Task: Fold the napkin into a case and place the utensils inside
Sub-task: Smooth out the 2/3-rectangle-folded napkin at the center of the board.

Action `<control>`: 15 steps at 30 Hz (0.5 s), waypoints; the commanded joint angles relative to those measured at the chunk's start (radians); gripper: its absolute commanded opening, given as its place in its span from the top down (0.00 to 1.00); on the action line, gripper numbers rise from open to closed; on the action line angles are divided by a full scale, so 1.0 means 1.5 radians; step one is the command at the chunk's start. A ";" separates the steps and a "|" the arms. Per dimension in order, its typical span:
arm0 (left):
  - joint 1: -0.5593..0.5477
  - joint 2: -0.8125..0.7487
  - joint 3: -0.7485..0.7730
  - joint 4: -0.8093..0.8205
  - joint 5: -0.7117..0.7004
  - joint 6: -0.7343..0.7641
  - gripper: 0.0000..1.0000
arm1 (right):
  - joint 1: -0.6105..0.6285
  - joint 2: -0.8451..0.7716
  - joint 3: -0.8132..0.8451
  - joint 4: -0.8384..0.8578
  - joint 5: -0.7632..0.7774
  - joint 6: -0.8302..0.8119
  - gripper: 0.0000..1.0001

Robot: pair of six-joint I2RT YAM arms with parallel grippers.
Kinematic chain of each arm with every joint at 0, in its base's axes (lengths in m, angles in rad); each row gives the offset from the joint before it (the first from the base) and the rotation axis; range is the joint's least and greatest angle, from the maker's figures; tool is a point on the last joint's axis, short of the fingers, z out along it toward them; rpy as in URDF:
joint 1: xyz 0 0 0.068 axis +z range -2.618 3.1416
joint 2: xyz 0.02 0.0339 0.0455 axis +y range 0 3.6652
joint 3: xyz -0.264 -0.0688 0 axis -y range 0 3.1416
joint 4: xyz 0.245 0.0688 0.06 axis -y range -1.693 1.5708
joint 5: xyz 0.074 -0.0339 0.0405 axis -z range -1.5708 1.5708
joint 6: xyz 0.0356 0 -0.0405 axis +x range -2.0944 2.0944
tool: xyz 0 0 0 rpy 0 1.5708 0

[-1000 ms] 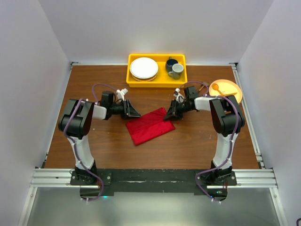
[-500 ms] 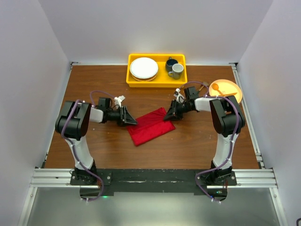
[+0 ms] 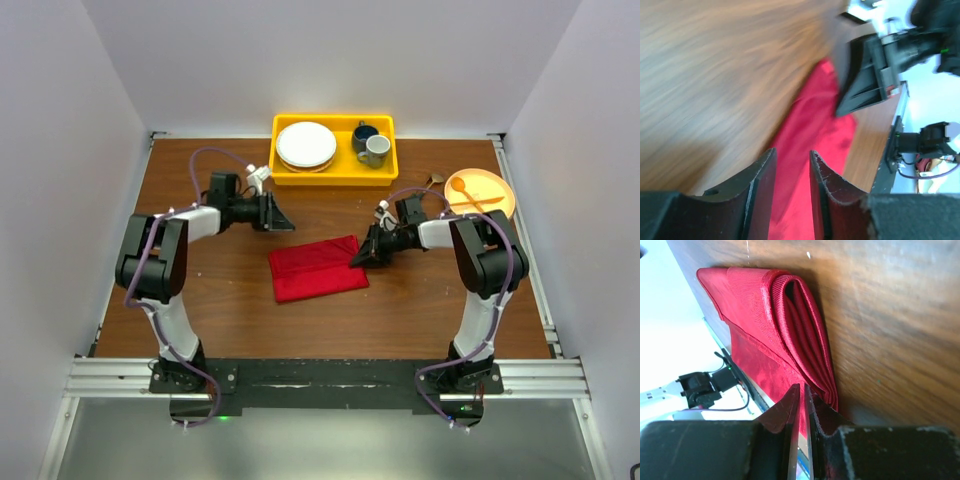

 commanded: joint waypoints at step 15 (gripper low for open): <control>-0.162 0.140 0.047 -0.142 -0.092 0.115 0.81 | 0.010 -0.060 -0.017 -0.054 0.033 0.003 0.81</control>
